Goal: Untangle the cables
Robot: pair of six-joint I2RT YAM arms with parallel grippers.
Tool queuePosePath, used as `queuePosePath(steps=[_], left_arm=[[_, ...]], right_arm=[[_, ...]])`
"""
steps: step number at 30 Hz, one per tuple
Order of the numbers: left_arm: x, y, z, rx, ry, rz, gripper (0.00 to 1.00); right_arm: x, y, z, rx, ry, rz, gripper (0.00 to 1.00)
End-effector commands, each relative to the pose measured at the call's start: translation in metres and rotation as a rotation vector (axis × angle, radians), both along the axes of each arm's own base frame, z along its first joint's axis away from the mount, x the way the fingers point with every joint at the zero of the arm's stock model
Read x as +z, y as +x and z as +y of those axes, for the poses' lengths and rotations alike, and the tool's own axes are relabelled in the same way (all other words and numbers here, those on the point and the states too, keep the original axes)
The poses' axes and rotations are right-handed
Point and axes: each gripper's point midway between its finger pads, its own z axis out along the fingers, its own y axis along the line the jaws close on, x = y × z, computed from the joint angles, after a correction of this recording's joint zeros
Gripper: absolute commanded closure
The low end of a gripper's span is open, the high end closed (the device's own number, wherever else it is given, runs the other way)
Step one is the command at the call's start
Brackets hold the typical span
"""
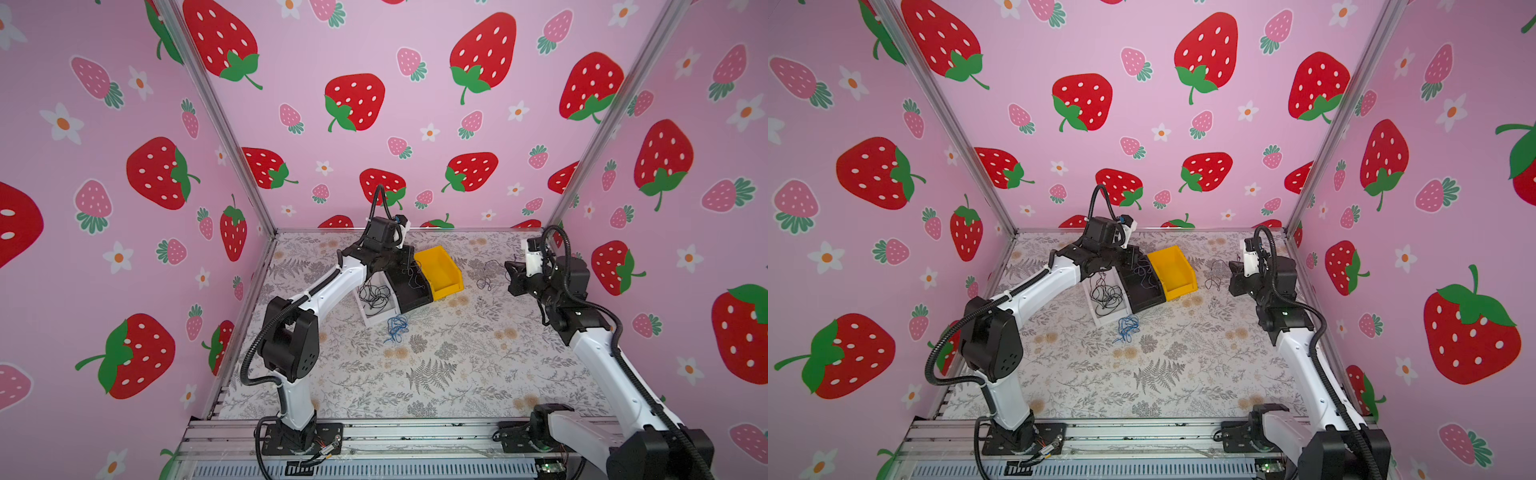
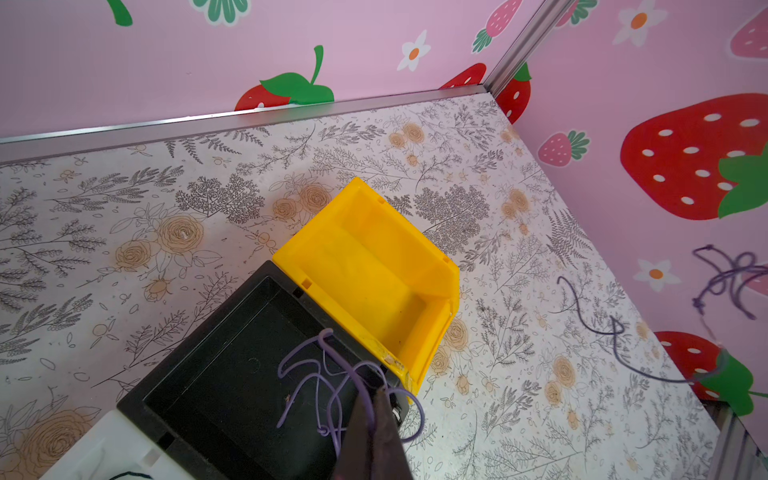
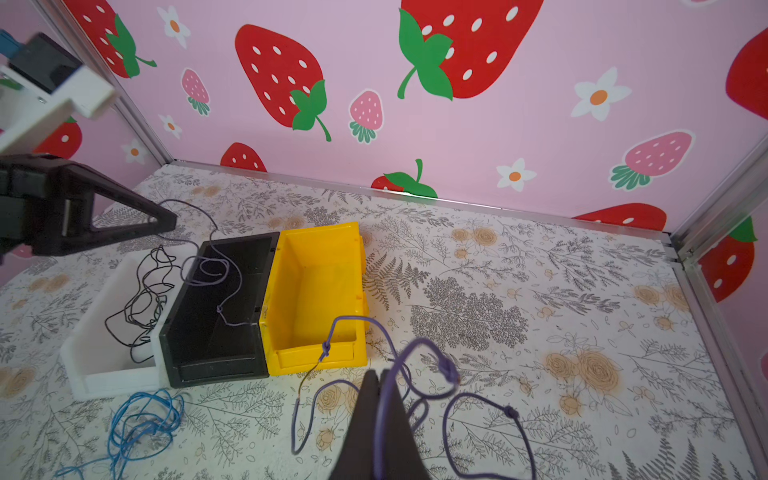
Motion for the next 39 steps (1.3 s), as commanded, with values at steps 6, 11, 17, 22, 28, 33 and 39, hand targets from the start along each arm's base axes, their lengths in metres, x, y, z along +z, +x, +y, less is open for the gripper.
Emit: queuePosePath(steps=[6,11,17,22,28,33,39], left_arm=[[-0.039,0.019,0.015,0.073,0.042,0.022,1.00],[-0.042,0.023,0.025,0.114,0.050,0.024,0.63],[-0.006,0.021,0.031,0.125,0.017,-0.077,0.43],[0.011,0.014,0.038,0.129,0.029,-0.114,0.42],[0.043,0.002,0.063,0.212,0.038,-0.217,0.20],[0.067,-0.023,0.089,0.250,0.064,-0.284,0.14],[0.081,-0.073,0.111,0.203,0.093,-0.328,0.15]], right_arm=[[0.052,-0.020,0.056,0.192,0.052,-0.131,1.00],[0.051,-0.022,0.105,0.304,0.035,-0.126,1.00],[0.042,-0.012,0.148,0.377,0.014,-0.113,1.00],[0.047,-0.007,0.156,0.380,0.036,-0.120,1.00],[0.039,-0.009,0.164,0.407,0.018,-0.097,1.00],[0.022,0.000,0.171,0.410,-0.029,-0.072,1.00],[0.001,0.012,0.186,0.423,-0.081,-0.044,1.00]])
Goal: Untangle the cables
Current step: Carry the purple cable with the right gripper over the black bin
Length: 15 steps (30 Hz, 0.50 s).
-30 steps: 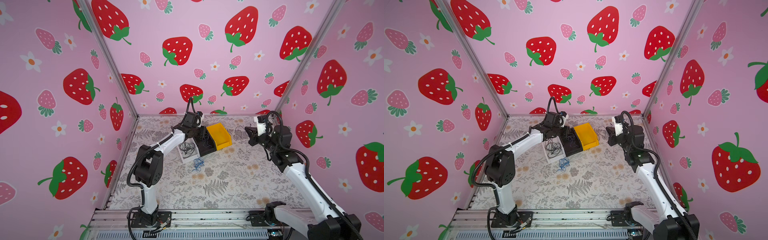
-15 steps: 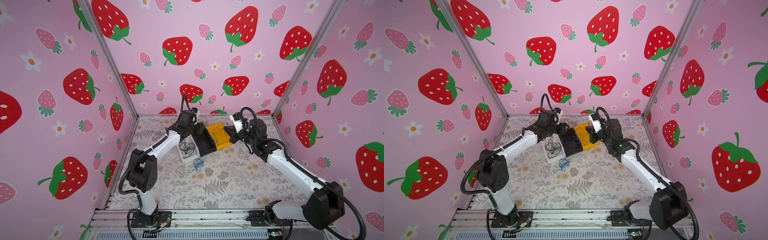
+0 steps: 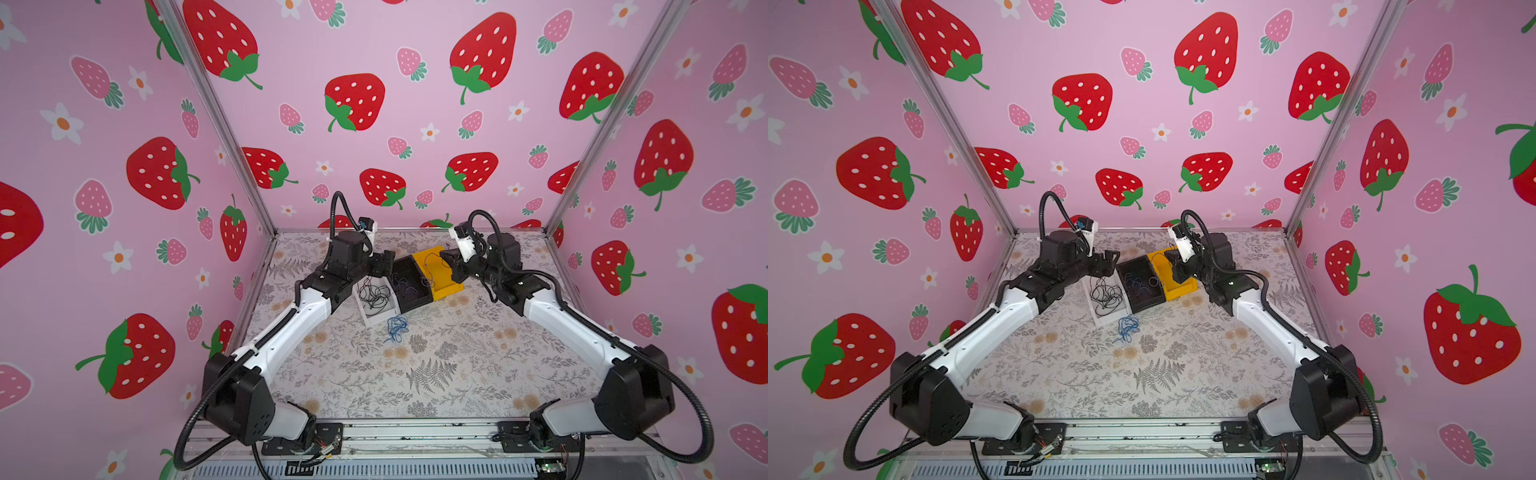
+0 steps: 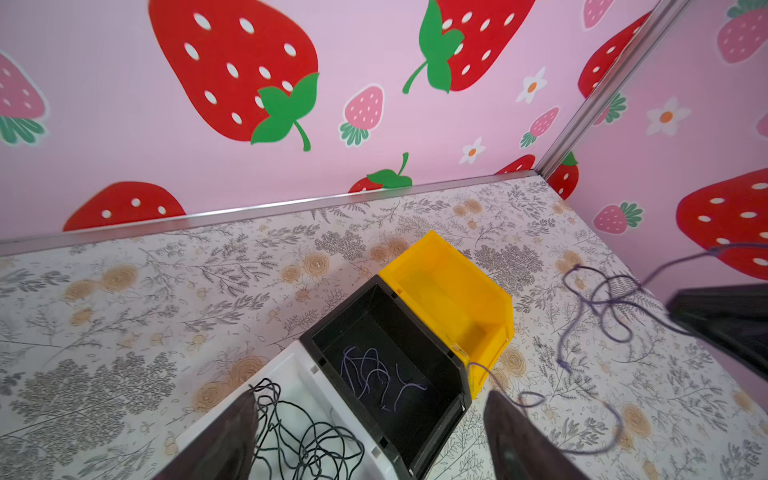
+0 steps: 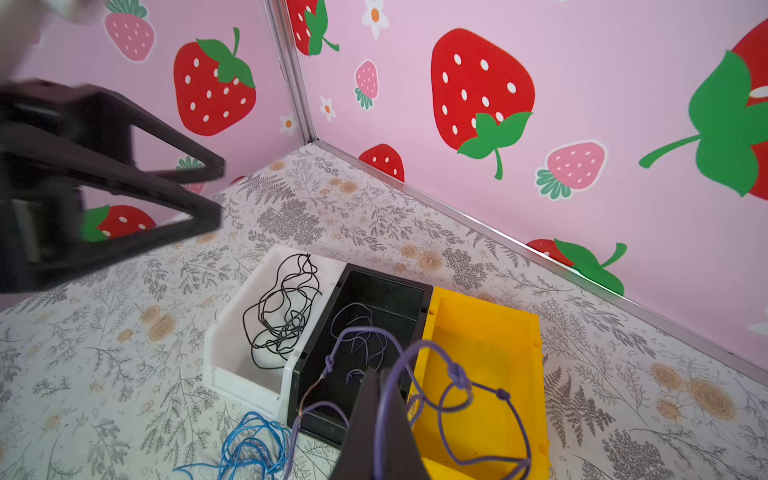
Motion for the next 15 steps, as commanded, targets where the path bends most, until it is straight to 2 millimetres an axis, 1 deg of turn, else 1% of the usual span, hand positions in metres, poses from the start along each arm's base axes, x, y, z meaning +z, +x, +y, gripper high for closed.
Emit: queuePosePath(steps=[1,6,8,12,15], left_arm=[[0.003,-0.024,0.015,-0.012,0.057,-0.023,0.15],[-0.004,-0.060,0.037,0.008,0.086,-0.024,0.16],[-0.004,-0.071,0.044,0.012,0.095,-0.027,0.16],[-0.004,-0.087,0.056,0.031,0.111,-0.030,0.17],[-0.005,-0.095,0.061,0.037,0.113,-0.032,0.17]], right_arm=[[-0.001,0.004,0.012,0.023,-0.032,-0.029,1.00],[-0.014,0.006,0.038,0.080,-0.045,-0.019,1.00],[-0.024,0.009,0.047,0.083,-0.065,-0.007,1.00],[-0.050,0.020,0.058,0.069,-0.089,0.037,1.00],[-0.069,0.029,0.065,0.057,-0.103,0.068,1.00]])
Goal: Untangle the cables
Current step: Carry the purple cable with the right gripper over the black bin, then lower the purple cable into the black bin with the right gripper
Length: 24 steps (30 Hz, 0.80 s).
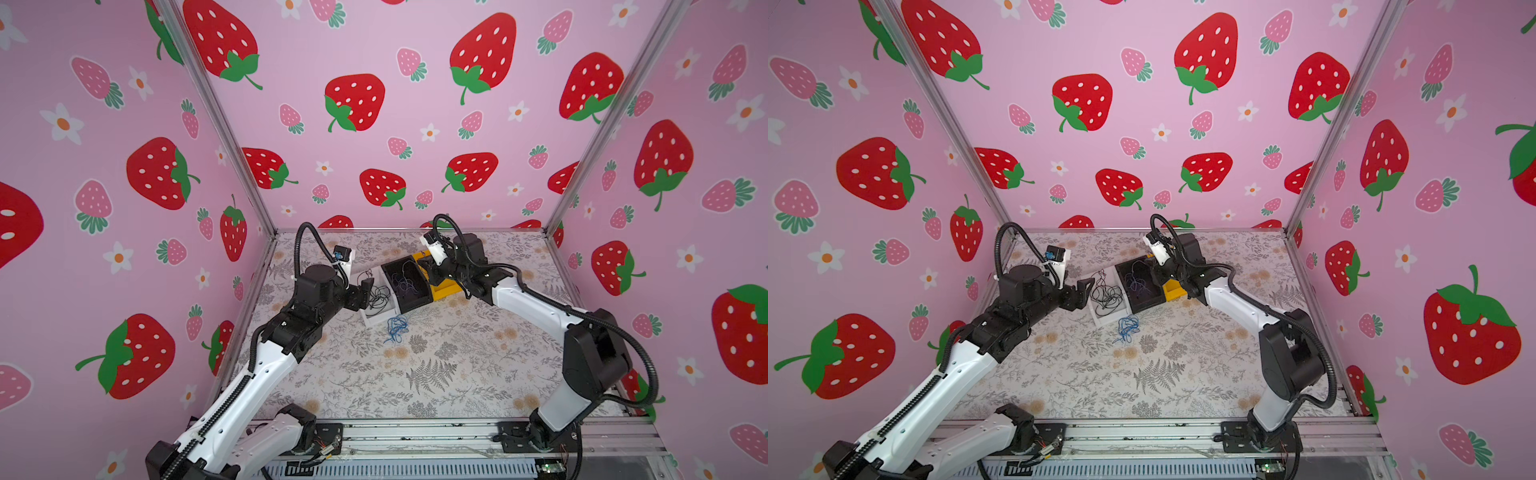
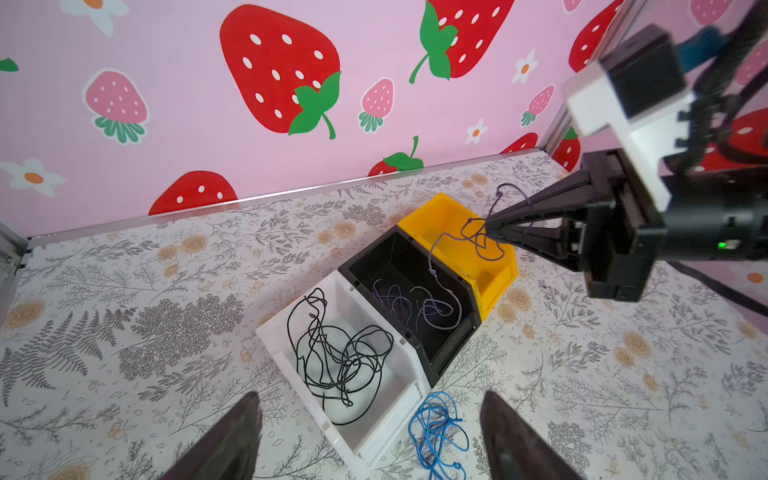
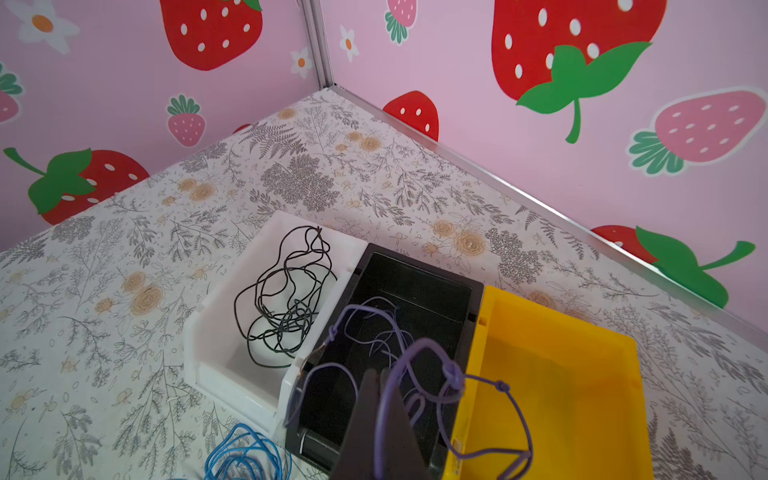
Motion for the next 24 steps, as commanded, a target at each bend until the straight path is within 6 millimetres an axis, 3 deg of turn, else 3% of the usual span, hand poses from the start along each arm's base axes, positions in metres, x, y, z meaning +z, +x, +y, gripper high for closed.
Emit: queuePosePath(steps=[1,7,11,16,20,24], left_arm=[[-0.007,-0.007,0.011,0.024,0.038,0.009,0.17],[-0.016,-0.012,0.000,-0.042,0.032,0.032,0.19],[-0.025,-0.007,-0.009,-0.075,0.033,0.061,0.19],[-0.034,0.009,-0.025,-0.139,0.063,0.065,0.18],[-0.030,0.026,-0.033,-0.135,0.049,0.075,0.18],[-0.025,0.029,-0.034,-0.118,-0.001,0.049,0.18]], right_arm=[[-0.011,0.010,0.010,-0.007,-0.007,0.006,1.00],[-0.015,0.004,0.024,0.045,0.002,0.015,1.00],[-0.021,0.002,0.028,0.062,-0.005,0.042,1.00],[-0.014,-0.002,0.027,0.074,0.006,0.023,1.00],[-0.025,0.007,0.032,0.061,-0.016,0.063,0.99],[-0.040,0.018,0.041,0.051,-0.016,0.093,0.97]])
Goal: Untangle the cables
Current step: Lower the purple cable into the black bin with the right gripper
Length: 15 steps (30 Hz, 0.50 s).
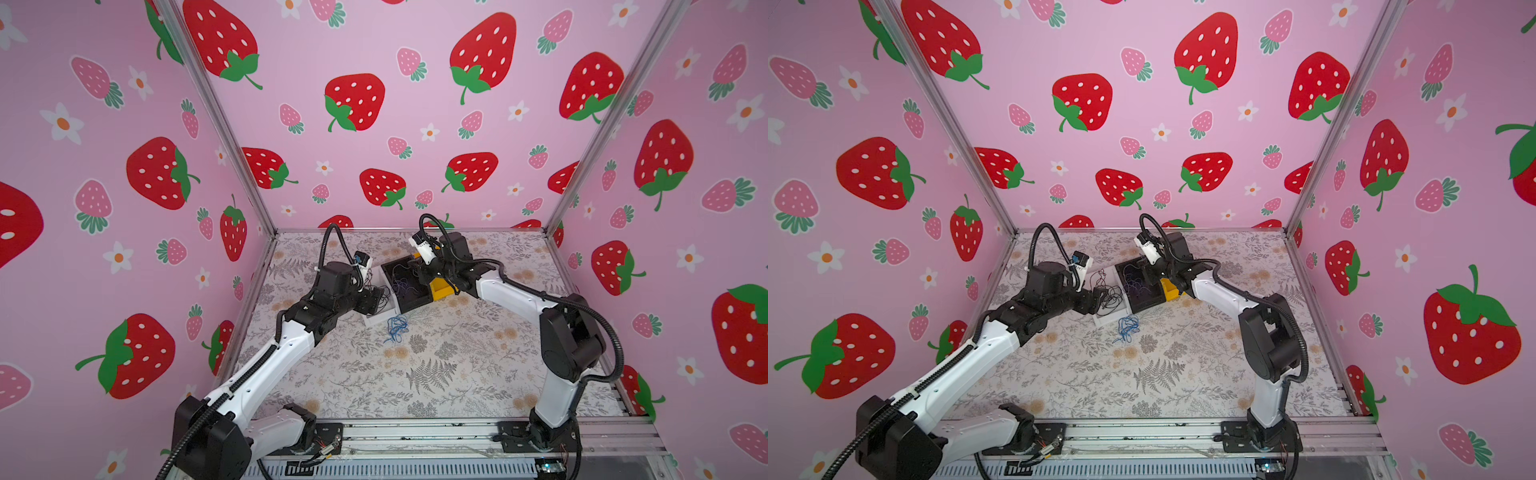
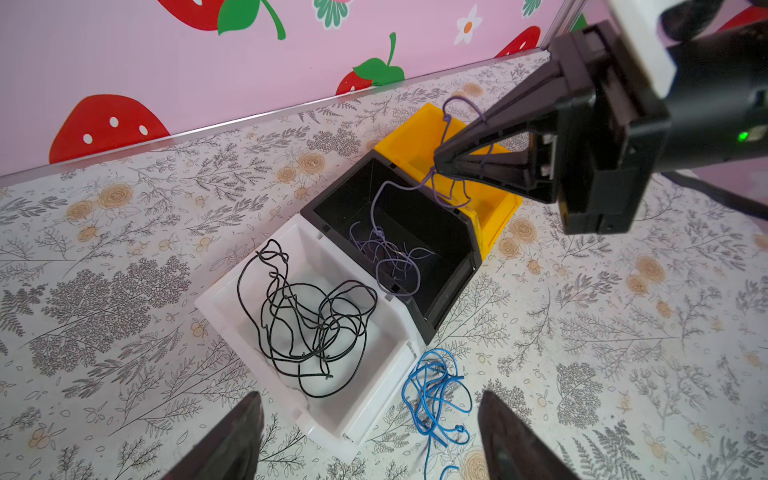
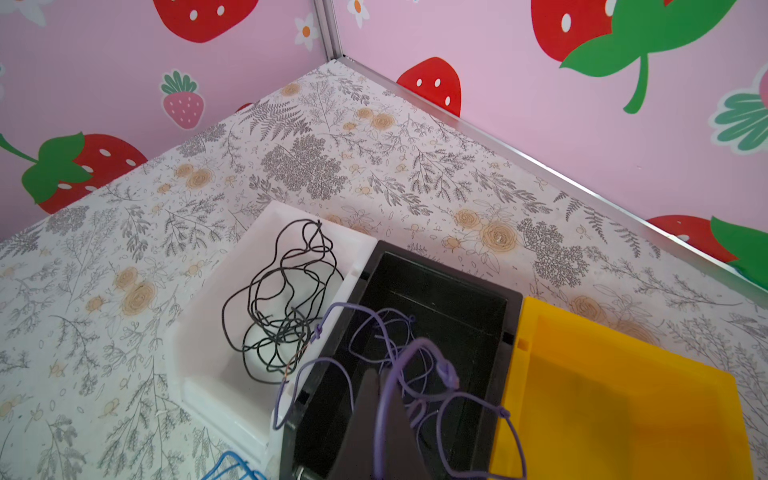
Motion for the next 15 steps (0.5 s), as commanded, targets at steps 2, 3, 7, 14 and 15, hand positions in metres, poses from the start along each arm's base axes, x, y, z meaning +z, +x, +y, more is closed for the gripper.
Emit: queuePosePath(steps=[2,3,7,14,15], left_arm=[[0.038,0.006,-0.003,0.009,-0.076,-0.106,0.18],[0.037,0.005,-0.002,0.012,-0.077,-0.104,0.18],[0.033,0.000,0.002,0.024,-0.071,-0.103,0.18],[0.035,-0.004,0.008,0.035,-0.060,-0.119,0.18],[0.036,-0.004,0.008,0.038,-0.059,-0.121,0.18]], right_arm=[[-0.024,0.006,0.014,0.013,-0.014,0.057,0.96],[-0.028,0.007,0.016,0.020,-0.016,0.067,0.94],[-0.046,0.015,0.017,-0.007,-0.054,0.092,0.83],[-0.032,0.016,0.006,-0.055,-0.080,0.058,0.59],[-0.024,0.016,0.003,-0.060,-0.081,0.039,0.57]])
